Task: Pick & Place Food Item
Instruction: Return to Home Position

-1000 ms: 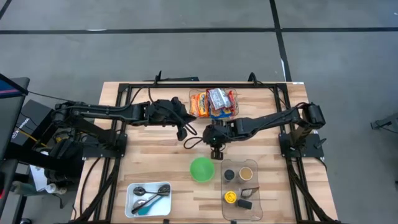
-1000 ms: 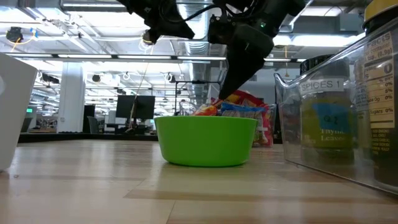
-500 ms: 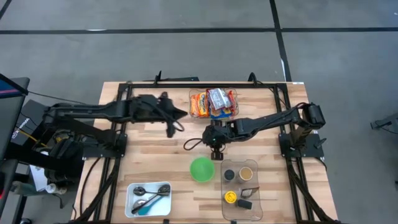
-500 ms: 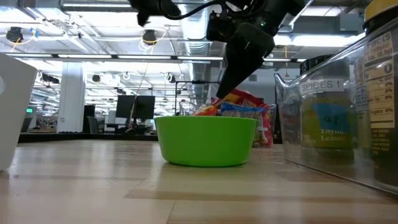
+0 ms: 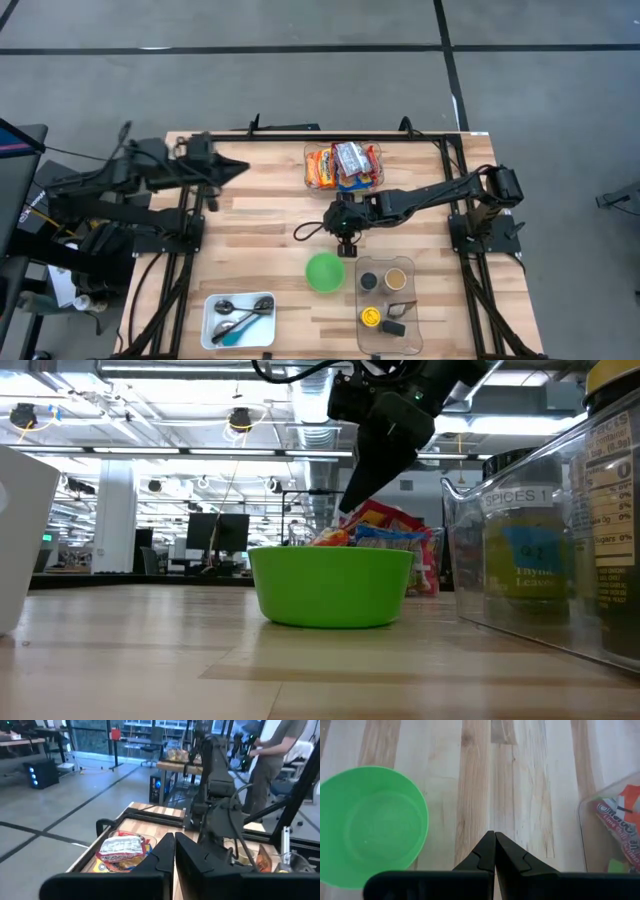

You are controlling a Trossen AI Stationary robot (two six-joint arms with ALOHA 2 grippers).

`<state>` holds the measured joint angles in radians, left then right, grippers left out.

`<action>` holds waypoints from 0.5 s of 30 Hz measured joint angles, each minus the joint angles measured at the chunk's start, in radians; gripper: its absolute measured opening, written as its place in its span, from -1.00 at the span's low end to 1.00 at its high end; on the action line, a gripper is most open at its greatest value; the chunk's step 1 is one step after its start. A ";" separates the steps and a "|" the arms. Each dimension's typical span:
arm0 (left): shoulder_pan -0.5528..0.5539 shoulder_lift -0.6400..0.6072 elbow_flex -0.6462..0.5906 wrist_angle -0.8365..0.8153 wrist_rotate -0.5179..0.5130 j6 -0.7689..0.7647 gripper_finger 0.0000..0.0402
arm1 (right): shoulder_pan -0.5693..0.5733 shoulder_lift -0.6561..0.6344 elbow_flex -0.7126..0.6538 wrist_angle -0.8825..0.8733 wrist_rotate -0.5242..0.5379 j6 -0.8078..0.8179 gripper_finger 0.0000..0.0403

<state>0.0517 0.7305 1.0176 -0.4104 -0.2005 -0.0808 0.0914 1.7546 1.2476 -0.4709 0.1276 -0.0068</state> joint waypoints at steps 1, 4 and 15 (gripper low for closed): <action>0.000 -0.026 0.000 -0.015 0.000 -0.001 -0.97 | 0.000 0.000 0.000 0.004 0.000 -0.001 -1.00; 0.000 -0.085 0.000 -0.041 0.000 -0.001 -0.97 | 0.000 0.000 0.000 0.009 0.000 -0.001 -1.00; 0.000 -0.162 0.000 -0.085 0.000 -0.011 -0.97 | 0.000 0.000 0.000 0.010 -0.001 0.004 -1.00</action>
<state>0.0517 0.5686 1.0172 -0.4952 -0.2002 -0.0920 0.0914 1.7546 1.2476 -0.4614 0.1270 -0.0032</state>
